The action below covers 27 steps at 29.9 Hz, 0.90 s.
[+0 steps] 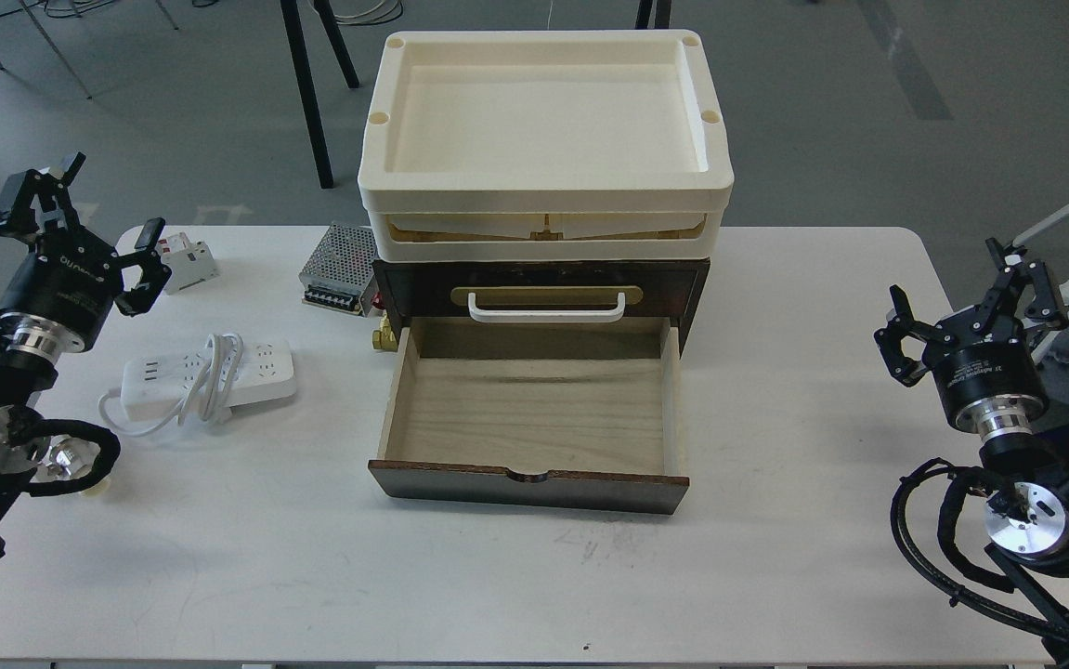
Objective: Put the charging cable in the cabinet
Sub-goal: 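Move the left gripper toward the white power strip on the table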
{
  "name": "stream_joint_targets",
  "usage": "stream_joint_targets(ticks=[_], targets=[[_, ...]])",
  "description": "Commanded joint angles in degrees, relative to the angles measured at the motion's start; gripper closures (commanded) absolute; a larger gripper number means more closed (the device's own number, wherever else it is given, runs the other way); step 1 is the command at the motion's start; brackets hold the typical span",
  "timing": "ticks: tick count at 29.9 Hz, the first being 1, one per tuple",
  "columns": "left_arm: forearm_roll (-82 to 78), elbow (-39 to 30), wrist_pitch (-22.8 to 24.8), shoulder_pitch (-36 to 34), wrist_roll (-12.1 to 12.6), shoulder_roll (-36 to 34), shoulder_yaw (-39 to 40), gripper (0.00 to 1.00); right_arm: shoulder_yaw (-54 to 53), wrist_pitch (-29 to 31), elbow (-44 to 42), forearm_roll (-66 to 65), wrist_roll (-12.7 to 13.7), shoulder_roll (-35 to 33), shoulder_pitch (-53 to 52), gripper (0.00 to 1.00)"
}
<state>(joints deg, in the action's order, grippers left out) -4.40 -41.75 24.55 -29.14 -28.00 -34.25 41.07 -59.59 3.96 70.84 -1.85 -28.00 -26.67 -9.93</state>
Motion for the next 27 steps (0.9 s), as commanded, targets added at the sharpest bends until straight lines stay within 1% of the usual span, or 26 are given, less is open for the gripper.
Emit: stream_joint_targets(ticks=[1,4,7,13,15,19,21,25,27], targets=[[-0.7,0.2,-0.6,0.0,0.0,0.0,-0.1,0.0,0.0,0.0,0.0,0.0,0.0,0.0,0.0,0.01],[-1.9,0.8,0.4,-0.3,0.0,0.1,0.0,0.0,0.0,0.0,0.0,0.0,0.0,0.0,0.0,0.01],[-1.8,0.5,3.5,-0.3,0.0,-0.2,0.8,0.0,0.0,0.0,0.0,0.0,0.0,-0.1,0.0,0.01],[-3.8,0.8,3.5,-0.3,0.0,-1.1,-0.1,0.0,0.0,0.0,0.0,0.0,0.0,-0.1,0.0,0.01],[-9.4,0.7,3.5,-0.2,0.0,-1.8,-0.1,0.0,-0.1,0.0,0.0,0.0,0.0,-0.1,0.0,0.01],[-31.7,0.7,3.5,-1.0,0.0,-6.1,0.5,0.0,0.0,0.0,0.0,0.0,0.0,-0.1,0.0,0.01],[-40.6,0.6,3.5,-2.6,0.0,-7.7,0.2,0.0,-0.1,0.0,0.0,0.0,0.0,0.0,0.0,0.01],[-53.1,-0.1,3.5,-3.5,0.0,-12.1,0.0,0.0,0.0,0.0,0.0,0.0,0.0,0.0,0.0,0.01],[-59.1,-0.4,3.5,-3.7,0.0,-13.3,0.0,0.0,0.0,0.0,-0.1,0.0,0.0,0.0,0.0,0.01]])
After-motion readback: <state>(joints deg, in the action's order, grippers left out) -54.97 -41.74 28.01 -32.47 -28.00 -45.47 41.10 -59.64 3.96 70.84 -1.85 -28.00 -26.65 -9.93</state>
